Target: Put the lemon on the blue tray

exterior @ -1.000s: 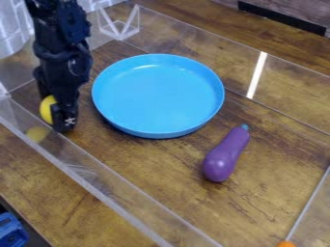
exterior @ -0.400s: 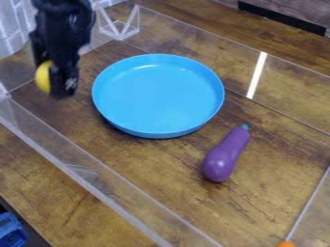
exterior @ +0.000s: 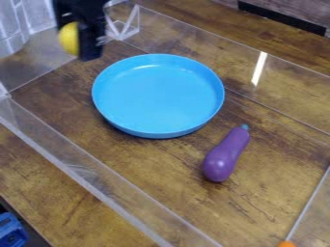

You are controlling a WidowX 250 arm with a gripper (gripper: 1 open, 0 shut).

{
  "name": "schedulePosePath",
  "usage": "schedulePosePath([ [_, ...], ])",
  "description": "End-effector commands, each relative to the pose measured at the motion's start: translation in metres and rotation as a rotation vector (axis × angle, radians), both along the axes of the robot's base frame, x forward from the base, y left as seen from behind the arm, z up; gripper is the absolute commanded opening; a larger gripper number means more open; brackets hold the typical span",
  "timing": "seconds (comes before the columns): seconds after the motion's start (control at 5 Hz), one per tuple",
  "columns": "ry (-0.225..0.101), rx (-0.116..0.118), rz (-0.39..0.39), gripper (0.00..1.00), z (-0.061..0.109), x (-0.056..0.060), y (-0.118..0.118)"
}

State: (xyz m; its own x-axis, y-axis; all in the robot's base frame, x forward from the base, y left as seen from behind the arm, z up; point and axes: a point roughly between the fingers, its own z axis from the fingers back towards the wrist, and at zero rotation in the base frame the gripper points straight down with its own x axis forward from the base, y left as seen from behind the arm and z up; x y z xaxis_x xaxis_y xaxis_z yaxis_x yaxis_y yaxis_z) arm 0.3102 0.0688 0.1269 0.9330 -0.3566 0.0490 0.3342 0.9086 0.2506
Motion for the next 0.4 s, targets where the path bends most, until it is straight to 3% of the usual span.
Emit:
schedulePosePath([
  [0.0, -0.096, -0.029, -0.032, 0.00, 0.019, 0.015, -0.022],
  [0.2, -0.112, -0.055, -0.028, 0.00, 0.021, 0.020, -0.047],
])
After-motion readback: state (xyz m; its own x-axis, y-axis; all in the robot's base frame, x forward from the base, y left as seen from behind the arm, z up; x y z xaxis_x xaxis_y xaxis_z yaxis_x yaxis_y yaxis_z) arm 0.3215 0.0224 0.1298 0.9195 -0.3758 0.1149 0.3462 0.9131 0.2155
